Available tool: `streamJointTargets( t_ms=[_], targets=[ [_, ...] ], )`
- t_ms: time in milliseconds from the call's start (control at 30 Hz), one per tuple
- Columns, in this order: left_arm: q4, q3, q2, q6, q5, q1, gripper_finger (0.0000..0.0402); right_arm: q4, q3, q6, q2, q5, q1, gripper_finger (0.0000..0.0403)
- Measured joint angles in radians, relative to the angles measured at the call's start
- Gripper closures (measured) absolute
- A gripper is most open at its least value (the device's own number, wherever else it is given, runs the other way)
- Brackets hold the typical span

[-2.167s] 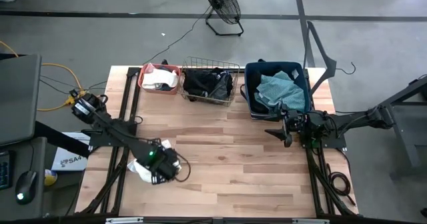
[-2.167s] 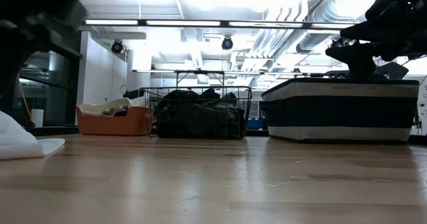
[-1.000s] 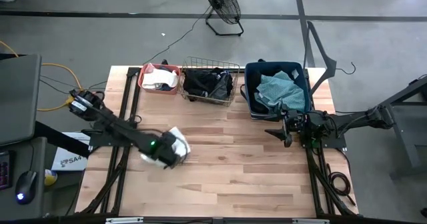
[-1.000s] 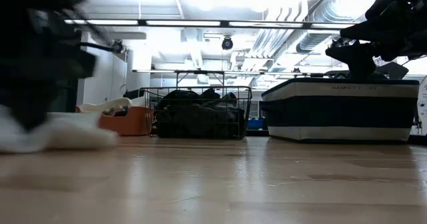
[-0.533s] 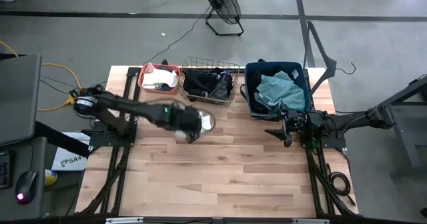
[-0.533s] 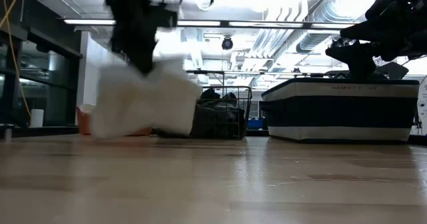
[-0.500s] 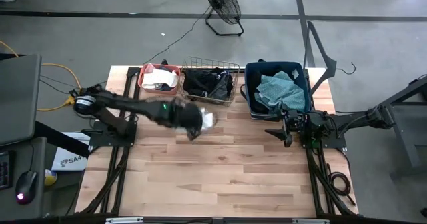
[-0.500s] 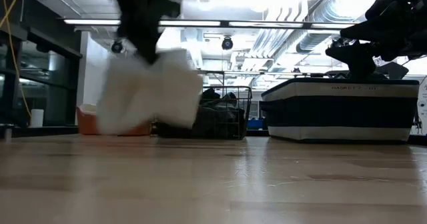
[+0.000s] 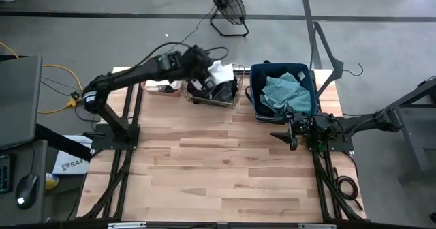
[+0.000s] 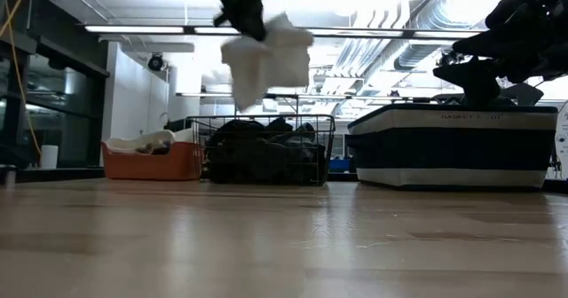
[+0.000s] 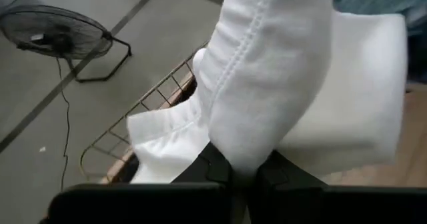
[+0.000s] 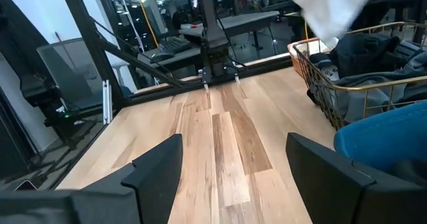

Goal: Pick & Place Cloths
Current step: Put the white boxer into the gold wire basket

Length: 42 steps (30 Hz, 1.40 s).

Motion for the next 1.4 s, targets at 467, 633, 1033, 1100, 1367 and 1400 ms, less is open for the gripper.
streamJointTargets(
  t_ms=[467,633,1033,1100,1367,1400],
  targets=[
    [0.061,-0.023,0.261,0.061,0.056,0.120,0.0392,-0.008,0.000,-0.001,0.000,-0.001,0.000,0.0144],
    [0.078,-0.087,0.300,0.025,0.064,0.121,0.0392,-0.008,0.000,-0.001,0.000,-0.001,0.000,0.0144],
    [0.218,-0.260,0.300,-0.191,0.106,0.140,0.0392,-0.008,0.000,0.000,0.000,0.000,0.000,0.0144],
    [0.234,-0.265,0.300,-0.229,0.123,0.141,0.0392,-0.008,0.000,0.000,0.000,-0.001,0.000,0.0144],
    [0.245,-0.234,0.302,-0.278,0.199,0.131,0.0365,-0.008,0.000,0.000,0.000,-0.001,0.000,0.0144],
    [0.244,-0.225,0.301,-0.270,0.203,0.130,0.0358,-0.008,0.000,0.000,0.000,0.000,0.000,0.0144]
  ],
)
